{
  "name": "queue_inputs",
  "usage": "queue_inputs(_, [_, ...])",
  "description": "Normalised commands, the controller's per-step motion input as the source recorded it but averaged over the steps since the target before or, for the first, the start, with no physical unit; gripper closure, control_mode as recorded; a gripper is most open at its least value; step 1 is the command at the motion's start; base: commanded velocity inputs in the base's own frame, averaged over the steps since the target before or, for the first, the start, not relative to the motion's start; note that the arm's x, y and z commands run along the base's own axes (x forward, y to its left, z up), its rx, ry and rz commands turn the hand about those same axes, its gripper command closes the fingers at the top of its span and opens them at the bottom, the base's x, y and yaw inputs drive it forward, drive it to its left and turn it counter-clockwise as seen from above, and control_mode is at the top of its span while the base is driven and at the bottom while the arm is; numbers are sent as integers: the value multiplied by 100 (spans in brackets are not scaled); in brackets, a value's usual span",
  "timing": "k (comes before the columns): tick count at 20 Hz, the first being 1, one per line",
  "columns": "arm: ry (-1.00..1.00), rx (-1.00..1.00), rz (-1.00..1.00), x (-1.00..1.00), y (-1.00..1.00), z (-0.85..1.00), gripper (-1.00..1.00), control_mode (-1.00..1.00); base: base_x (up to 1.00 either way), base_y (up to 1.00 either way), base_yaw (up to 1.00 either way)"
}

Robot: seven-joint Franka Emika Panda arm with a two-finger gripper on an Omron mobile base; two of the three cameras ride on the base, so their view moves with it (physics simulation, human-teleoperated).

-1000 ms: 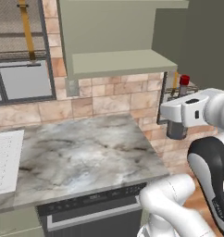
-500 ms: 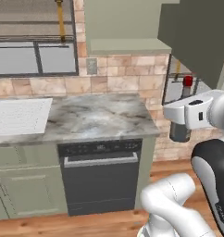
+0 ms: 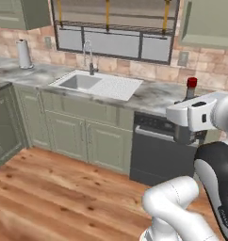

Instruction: There is a bowl on the dining counter. Grab a lemon wedge from the fridge and place it in the bowl. Then get the liquor bottle and glass cup from the cabinet and place them next to the bowl.

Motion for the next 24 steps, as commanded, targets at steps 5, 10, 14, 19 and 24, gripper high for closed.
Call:
queue_inputs(5, [0,0,0,0,0,0,100,100,-52,54,83])
queue_inputs(10, [0,0,0,0,0,0,100,100,-37,63,83])
queue_inputs(14, [0,0,0,0,0,0,100,100,-8,67,80])
queue_inputs(19, [0,0,0,0,0,0,100,100,10,64,72])
queue_inputs(24, [0,0,0,0,0,0,100,100,75,61,49])
